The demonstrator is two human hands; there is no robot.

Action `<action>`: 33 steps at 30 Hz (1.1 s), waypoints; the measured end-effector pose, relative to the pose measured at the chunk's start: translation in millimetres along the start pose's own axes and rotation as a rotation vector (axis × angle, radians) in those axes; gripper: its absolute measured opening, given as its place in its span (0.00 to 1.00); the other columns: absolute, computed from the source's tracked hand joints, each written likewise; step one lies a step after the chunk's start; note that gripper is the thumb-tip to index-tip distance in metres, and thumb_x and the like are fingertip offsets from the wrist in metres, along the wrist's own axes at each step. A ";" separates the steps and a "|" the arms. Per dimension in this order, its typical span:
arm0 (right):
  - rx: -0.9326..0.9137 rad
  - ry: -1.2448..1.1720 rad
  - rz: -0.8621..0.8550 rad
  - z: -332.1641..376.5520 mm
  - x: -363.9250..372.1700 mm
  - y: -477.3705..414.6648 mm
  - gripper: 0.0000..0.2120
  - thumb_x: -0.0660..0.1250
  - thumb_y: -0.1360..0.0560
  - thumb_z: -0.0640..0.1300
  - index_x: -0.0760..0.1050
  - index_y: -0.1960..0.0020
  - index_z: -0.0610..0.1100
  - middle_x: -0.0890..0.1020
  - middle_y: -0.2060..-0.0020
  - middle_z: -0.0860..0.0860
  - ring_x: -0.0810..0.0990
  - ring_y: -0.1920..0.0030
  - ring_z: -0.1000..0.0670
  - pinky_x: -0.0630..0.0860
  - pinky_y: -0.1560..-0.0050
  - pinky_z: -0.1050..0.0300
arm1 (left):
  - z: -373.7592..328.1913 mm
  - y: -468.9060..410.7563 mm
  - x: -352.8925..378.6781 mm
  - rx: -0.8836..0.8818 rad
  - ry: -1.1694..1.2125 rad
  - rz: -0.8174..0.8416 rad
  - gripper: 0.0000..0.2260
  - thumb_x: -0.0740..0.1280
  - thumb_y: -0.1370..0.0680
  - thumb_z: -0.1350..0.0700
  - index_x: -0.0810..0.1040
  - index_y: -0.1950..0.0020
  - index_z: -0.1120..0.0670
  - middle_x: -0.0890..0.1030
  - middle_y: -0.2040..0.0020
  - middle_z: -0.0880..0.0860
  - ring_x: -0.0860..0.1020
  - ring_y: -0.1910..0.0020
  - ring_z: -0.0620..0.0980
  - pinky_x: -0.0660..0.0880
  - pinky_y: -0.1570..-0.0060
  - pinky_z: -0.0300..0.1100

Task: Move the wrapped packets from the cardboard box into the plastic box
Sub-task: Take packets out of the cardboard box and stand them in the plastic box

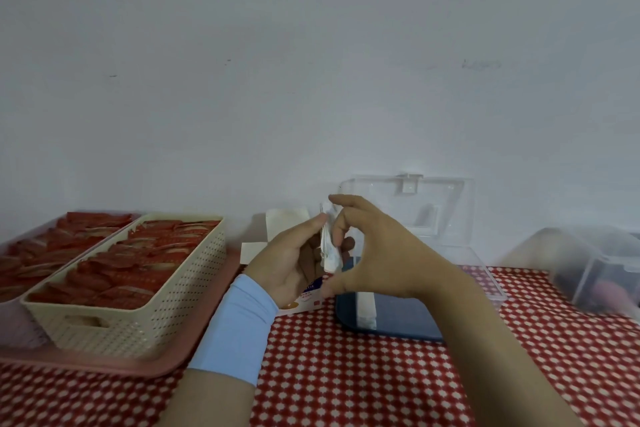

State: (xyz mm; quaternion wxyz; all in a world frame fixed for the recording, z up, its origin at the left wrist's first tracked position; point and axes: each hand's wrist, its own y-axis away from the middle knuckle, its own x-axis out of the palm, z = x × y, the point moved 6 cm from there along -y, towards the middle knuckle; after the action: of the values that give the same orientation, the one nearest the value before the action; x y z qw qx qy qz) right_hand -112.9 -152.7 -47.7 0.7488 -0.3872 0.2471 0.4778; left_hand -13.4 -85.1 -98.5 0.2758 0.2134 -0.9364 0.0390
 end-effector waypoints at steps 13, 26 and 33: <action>-0.061 -0.112 -0.082 0.0 -0.6 -2.4 0.20 0.84 0.41 0.45 0.74 0.60 0.45 0.76 0.40 0.64 0.78 0.45 0.63 0.78 0.50 0.66 | 1.6 2.0 4.1 0.024 -0.076 0.085 0.14 0.66 0.25 0.52 0.84 0.46 0.59 0.84 0.45 0.60 0.84 0.49 0.55 0.81 0.51 0.47; -0.015 -0.255 0.018 -4.1 -1.5 0.2 0.19 0.83 0.38 0.47 0.73 0.60 0.44 0.82 0.45 0.53 0.82 0.49 0.55 0.80 0.46 0.59 | -0.2 6.4 4.1 0.035 -0.103 0.131 0.16 0.67 0.24 0.57 0.77 0.38 0.64 0.82 0.47 0.61 0.83 0.52 0.55 0.82 0.52 0.46; 0.128 -0.620 -0.023 -25.5 -6.3 -2.6 0.19 0.69 0.23 0.34 0.74 0.33 0.44 0.83 0.54 0.45 0.82 0.57 0.51 0.79 0.50 0.57 | 1.4 16.9 9.3 -0.023 -0.151 0.225 0.14 0.63 0.24 0.59 0.75 0.40 0.62 0.84 0.55 0.57 0.84 0.60 0.53 0.81 0.61 0.44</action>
State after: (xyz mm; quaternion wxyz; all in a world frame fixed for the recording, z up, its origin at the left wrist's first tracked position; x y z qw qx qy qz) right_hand -113.2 -177.4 -56.8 0.8166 -0.1780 0.0320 0.5481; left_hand -28.3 -73.5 -94.0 0.2007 0.1062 -0.9729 0.0428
